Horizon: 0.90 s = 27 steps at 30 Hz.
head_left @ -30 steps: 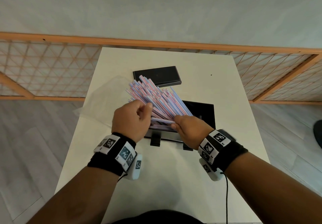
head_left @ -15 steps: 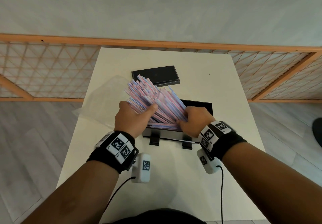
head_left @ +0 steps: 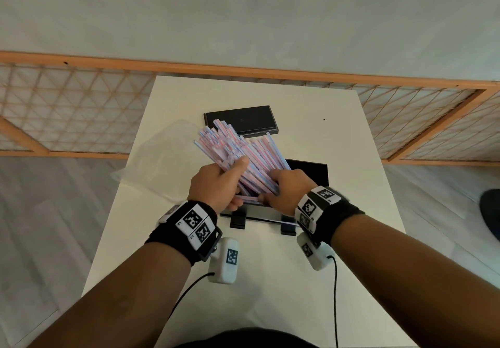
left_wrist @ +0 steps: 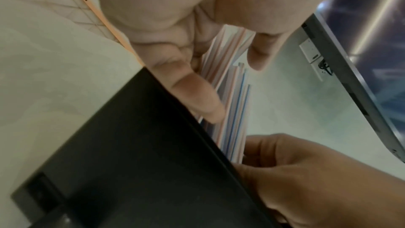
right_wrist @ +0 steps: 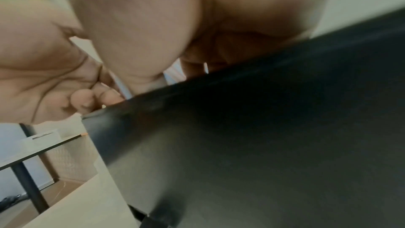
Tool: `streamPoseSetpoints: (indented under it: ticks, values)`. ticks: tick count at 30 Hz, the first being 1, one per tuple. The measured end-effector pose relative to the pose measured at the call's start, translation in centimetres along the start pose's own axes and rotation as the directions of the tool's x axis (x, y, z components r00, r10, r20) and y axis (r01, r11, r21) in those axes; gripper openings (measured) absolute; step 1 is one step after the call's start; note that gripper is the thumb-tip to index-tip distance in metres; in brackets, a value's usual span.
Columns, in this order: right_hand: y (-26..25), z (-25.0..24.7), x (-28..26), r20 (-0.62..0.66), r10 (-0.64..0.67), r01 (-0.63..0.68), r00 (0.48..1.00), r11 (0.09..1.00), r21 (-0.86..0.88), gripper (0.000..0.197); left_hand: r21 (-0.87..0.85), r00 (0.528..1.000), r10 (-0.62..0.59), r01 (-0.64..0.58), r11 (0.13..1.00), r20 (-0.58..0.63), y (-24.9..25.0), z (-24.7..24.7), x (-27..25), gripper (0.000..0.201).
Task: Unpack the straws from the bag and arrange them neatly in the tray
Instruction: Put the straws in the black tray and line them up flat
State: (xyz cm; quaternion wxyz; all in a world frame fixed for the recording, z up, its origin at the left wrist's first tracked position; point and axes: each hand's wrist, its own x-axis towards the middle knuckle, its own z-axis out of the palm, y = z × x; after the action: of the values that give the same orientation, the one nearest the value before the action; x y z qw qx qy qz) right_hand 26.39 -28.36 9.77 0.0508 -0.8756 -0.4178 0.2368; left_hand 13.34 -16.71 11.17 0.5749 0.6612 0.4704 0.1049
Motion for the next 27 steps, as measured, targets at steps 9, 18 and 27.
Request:
streamPoseSetpoints:
  ticks: [9,18,27]
  values:
    - [0.1,0.5,0.2,-0.115,-0.032,0.044,0.993,0.994,0.098,0.023,-0.311,0.993,-0.072,0.039,0.950,-0.096,-1.2,0.5,1.3,0.049]
    - [-0.1,0.8,0.3,-0.049,0.005,-0.003,0.999,1.000,0.031,0.034,-0.185,0.997,0.073,-0.075,0.980,-0.022,-2.2,0.8,1.3,0.069]
    - [0.6,-0.5,-0.2,-0.117,-0.037,0.065,0.992,0.967,0.245,0.012,-0.172,0.988,0.090,-0.111,0.979,-0.127,-1.9,-0.6,1.4,0.046]
